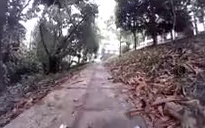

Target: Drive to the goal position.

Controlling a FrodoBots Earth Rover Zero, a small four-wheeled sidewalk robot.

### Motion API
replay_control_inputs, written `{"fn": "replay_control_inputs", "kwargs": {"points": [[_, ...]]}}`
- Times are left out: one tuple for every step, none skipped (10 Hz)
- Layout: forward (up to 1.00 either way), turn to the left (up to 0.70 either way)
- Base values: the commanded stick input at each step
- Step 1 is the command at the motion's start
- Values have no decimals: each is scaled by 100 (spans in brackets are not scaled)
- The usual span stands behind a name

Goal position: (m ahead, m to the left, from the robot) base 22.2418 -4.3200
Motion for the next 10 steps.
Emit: {"fn": "replay_control_inputs", "kwargs": {"points": [[70,0],[70,0],[70,0],[70,0],[70,0],[70,0],[70,0],[70,0],[70,0],[70,0]]}}
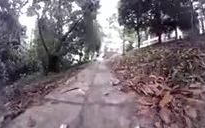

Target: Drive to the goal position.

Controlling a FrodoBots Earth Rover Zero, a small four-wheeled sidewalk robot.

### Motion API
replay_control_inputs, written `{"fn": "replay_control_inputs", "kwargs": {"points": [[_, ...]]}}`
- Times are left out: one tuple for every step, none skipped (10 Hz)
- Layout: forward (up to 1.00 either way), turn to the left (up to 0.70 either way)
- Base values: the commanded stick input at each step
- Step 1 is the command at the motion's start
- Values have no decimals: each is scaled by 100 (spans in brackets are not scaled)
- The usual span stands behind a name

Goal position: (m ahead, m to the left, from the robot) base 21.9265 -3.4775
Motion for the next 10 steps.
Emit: {"fn": "replay_control_inputs", "kwargs": {"points": [[70,0],[70,0],[70,0],[70,0],[70,0],[70,0],[70,0],[76,0],[85,0],[85,0]]}}
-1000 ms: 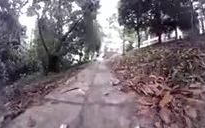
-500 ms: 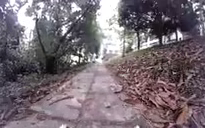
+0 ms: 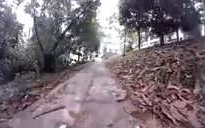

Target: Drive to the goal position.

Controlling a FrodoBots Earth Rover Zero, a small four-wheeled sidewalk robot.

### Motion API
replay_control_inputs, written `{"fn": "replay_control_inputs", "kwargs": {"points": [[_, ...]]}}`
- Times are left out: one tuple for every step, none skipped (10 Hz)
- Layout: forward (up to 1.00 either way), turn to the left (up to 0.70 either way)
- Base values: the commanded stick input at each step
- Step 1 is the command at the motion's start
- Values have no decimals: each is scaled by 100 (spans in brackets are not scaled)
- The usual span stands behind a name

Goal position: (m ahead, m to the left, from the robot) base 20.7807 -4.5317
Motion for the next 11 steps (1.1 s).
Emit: {"fn": "replay_control_inputs", "kwargs": {"points": [[85,0],[85,0],[91,0],[100,0],[100,0],[100,0],[100,0],[100,0],[100,0],[100,0],[100,0]]}}
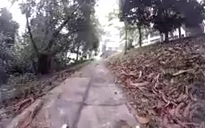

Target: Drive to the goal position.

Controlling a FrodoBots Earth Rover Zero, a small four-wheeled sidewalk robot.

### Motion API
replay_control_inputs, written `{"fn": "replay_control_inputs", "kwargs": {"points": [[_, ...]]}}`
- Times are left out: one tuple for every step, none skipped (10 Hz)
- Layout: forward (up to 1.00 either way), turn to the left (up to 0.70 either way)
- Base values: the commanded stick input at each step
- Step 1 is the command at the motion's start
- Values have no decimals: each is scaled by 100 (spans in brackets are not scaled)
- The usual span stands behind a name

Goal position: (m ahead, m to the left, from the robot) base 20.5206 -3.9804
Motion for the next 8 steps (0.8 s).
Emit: {"fn": "replay_control_inputs", "kwargs": {"points": [[100,0],[100,0],[100,0],[100,0],[100,0],[100,9],[100,29],[100,26]]}}
